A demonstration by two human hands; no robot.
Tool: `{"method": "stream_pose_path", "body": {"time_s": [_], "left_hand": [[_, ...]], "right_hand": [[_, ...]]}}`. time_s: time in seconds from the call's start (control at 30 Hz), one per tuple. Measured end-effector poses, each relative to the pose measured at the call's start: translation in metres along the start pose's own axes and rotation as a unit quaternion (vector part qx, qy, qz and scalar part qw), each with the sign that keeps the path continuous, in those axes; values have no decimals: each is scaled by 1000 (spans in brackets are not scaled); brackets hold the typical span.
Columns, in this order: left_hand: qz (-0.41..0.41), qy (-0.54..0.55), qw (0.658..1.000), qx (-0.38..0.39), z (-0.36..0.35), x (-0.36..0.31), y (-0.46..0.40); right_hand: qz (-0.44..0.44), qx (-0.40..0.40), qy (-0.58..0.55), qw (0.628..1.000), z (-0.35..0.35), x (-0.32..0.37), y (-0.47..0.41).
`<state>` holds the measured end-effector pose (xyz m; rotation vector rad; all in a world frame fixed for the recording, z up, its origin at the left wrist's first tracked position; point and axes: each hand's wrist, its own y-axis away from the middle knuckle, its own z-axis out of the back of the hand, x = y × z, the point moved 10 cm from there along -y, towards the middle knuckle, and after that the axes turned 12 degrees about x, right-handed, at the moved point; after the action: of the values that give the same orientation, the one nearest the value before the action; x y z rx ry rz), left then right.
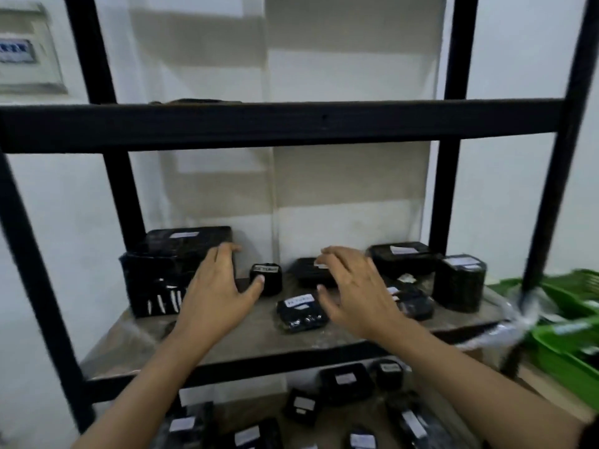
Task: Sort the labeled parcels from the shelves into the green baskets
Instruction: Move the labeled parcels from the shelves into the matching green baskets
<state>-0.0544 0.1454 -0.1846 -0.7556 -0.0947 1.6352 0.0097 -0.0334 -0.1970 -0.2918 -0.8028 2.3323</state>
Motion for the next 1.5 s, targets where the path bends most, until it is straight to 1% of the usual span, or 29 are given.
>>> {"method": "stream_pose_path", "body": {"time_s": [0.1,0.17,0.3,0.4,0.5,0.6,0.67,0.73,0.83,0.9,1.0,1.1,1.23,1.3,1.37,1.5], "left_hand": [[-11,17,998,60,-54,-24,-2],[-23,32,995,90,-85,-44,-7],[-48,34,991,122,-144,-94,-29],[-70,43,986,147,-196,-137,-45],[-78,67,980,170,-255,-181,-57],[-74,94,975,186,-312,-223,-70],[-49,173,965,190,-336,-243,-79],[-9,246,951,189,-359,-256,-89],[54,295,937,179,-386,-258,-102],[84,319,929,170,-402,-252,-109],[87,352,920,146,-413,-246,-107],[52,358,926,105,-408,-243,-103],[12,333,939,87,-400,-253,-99],[10,335,939,83,-400,-253,-99],[24,338,937,84,-400,-250,-100],[60,324,941,82,-400,-246,-97]], "right_hand": [[-14,36,14,999,-13,-31,31],[-25,45,20,998,-17,-57,48],[-57,71,32,995,-23,-130,75],[-87,56,30,994,-19,-189,93],[-142,7,15,990,-12,-252,116],[-204,-31,-61,977,-13,-314,137],[-253,-2,-160,954,-30,-348,141],[-298,54,-278,911,-61,-375,142],[-319,114,-387,857,-95,-392,136],[-309,133,-415,845,-110,-397,133],[-298,119,-420,849,-118,-400,133],[-268,74,-429,859,-108,-397,137],[-253,39,-419,871,-98,-396,144],[-257,40,-409,875,-98,-397,145],[-260,45,-386,884,-98,-395,142],[-270,81,-337,899,-99,-387,146]]}}
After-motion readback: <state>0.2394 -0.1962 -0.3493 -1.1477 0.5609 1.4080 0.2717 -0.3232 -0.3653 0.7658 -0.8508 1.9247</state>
